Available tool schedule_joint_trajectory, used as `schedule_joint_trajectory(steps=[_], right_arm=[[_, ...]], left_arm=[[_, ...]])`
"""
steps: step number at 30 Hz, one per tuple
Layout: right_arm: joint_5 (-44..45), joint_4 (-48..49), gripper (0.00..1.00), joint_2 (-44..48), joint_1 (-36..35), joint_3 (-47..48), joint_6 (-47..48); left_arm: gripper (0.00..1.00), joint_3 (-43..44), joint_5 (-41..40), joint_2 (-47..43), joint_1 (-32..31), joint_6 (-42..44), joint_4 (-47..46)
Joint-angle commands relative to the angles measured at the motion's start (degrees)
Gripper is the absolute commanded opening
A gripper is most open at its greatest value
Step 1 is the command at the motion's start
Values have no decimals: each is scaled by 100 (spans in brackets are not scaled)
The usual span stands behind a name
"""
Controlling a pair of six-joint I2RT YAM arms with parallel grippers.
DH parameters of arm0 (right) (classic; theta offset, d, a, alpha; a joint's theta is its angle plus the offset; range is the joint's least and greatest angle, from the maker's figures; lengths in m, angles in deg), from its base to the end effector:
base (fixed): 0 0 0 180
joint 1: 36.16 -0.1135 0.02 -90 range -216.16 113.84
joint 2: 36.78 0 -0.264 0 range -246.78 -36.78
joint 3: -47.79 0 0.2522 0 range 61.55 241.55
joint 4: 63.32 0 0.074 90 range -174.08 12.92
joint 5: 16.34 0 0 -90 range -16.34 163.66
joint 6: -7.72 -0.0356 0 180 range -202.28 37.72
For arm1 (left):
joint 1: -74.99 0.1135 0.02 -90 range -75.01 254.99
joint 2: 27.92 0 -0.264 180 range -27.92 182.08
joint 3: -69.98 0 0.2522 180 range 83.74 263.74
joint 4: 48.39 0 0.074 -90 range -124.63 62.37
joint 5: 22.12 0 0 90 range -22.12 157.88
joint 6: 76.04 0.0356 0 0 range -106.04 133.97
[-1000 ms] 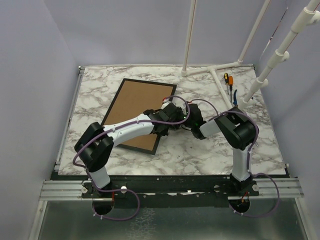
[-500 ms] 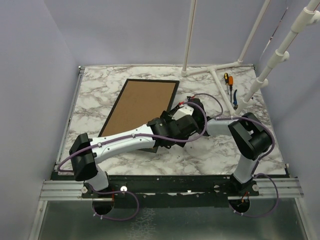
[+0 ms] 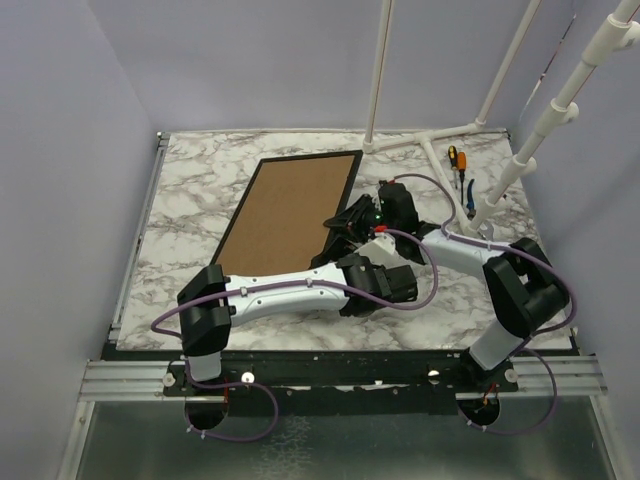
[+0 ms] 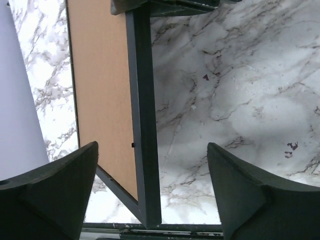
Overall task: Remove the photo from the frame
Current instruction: Turn over the photo frame at the center of the board.
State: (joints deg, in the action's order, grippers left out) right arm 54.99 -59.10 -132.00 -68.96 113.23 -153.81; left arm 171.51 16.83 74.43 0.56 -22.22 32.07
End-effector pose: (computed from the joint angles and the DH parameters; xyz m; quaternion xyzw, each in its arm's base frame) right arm 0.2965 0.2046 0.2047 0.1952 0.8163 0.4997 0.2143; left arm 0.1188 -0.3232 0.2725 0.2638 0.8609 0.1882 0.3923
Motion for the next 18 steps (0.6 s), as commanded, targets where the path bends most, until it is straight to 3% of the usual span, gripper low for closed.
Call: schedule_joint_trajectory(steps=[1,18], right_arm=[[173,-267,20,396,-17,366,121],[492,-1164,21,944,-16,834,543]], left_arm=[[78,219,-685,-135,-123,-424,613],[44,294,-1117,-68,-215,-796,1240]])
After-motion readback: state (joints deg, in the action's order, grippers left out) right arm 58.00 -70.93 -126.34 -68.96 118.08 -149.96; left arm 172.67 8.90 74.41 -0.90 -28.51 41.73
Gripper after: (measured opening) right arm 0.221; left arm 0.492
